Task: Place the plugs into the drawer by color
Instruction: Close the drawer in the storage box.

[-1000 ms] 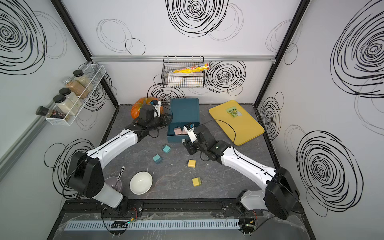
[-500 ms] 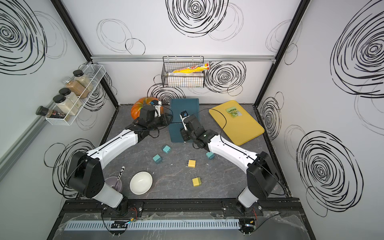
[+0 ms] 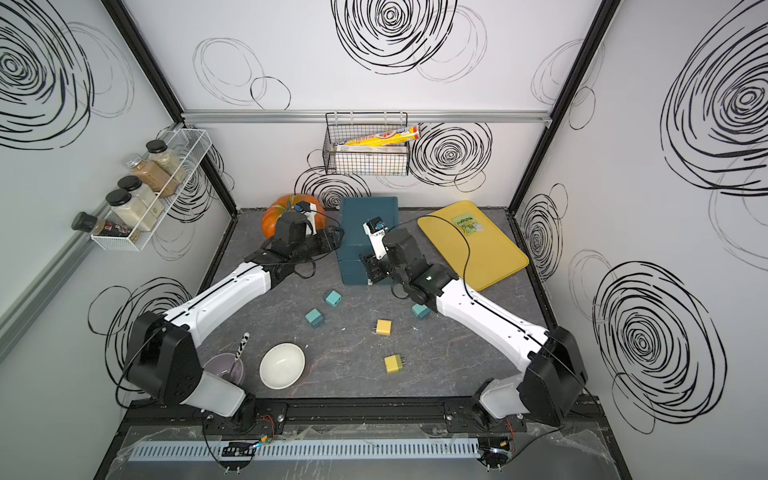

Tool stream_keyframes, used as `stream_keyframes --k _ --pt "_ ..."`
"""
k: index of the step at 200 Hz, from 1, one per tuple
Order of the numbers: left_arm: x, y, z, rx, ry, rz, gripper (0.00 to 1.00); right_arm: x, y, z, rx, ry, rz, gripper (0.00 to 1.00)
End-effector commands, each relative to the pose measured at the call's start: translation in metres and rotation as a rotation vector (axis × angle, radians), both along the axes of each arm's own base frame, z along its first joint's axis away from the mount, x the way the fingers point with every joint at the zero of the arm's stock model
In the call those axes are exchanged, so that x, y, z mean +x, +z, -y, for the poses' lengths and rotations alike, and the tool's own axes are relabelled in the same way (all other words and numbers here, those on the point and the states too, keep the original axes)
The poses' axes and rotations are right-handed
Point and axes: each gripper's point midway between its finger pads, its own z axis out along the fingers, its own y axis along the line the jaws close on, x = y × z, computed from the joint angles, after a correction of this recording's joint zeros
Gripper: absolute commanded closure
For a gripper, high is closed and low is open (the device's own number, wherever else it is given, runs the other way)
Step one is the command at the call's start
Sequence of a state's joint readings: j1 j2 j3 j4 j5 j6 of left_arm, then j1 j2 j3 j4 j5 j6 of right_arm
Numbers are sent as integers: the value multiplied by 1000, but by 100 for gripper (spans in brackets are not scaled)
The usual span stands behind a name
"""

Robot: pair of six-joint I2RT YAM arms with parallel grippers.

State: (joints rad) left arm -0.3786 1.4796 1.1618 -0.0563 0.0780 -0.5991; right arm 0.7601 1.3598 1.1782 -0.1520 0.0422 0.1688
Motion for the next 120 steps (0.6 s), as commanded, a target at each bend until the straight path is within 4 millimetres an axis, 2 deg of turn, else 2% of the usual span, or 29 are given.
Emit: stream_keyframes --k 1,27,45,70,88,102,120 --pt "-23 60 -15 -106 45 149 25 8 20 24 42 -19 28 46" --pt "-63 66 -20 -263 -8 212 22 28 28 60 127 -58 -17 42" --pt "-93 52 -18 -371 -58 219 22 44 21 75 141 -82 -73 41" --pt "-119 28 -12 -532 -103 196 22 61 -4 79 149 -80 -156 40" --pt "-133 12 3 -612 -142 173 29 70 -17 76 180 -57 -207 41" --pt "-137 0 15 -581 -123 161 30 76 -23 70 190 -39 -235 42" --pt "-136 -16 20 -569 -90 136 30 82 -34 67 180 -36 -260 43"
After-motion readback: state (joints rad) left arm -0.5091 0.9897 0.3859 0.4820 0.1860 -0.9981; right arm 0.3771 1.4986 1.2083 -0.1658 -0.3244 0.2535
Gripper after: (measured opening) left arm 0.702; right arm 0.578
